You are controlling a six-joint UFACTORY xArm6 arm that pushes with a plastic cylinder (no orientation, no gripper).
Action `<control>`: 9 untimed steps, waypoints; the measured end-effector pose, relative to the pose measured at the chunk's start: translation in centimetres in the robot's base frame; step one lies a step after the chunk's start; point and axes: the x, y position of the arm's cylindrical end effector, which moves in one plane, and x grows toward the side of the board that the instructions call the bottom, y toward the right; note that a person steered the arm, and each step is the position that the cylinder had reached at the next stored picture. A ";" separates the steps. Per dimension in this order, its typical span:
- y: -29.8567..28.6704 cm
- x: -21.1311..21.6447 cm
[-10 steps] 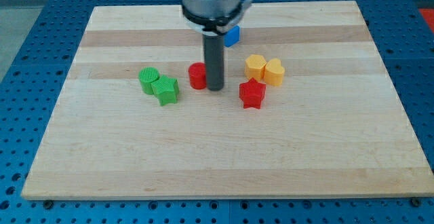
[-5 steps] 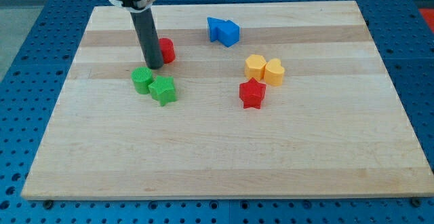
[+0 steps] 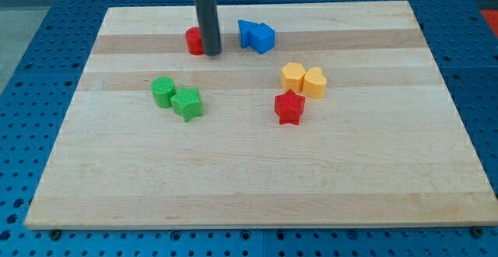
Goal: Push the red circle to the top left of the board
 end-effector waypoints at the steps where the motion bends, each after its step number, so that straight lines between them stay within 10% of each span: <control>1: -2.3 -1.6; 9: -8.6 -7.6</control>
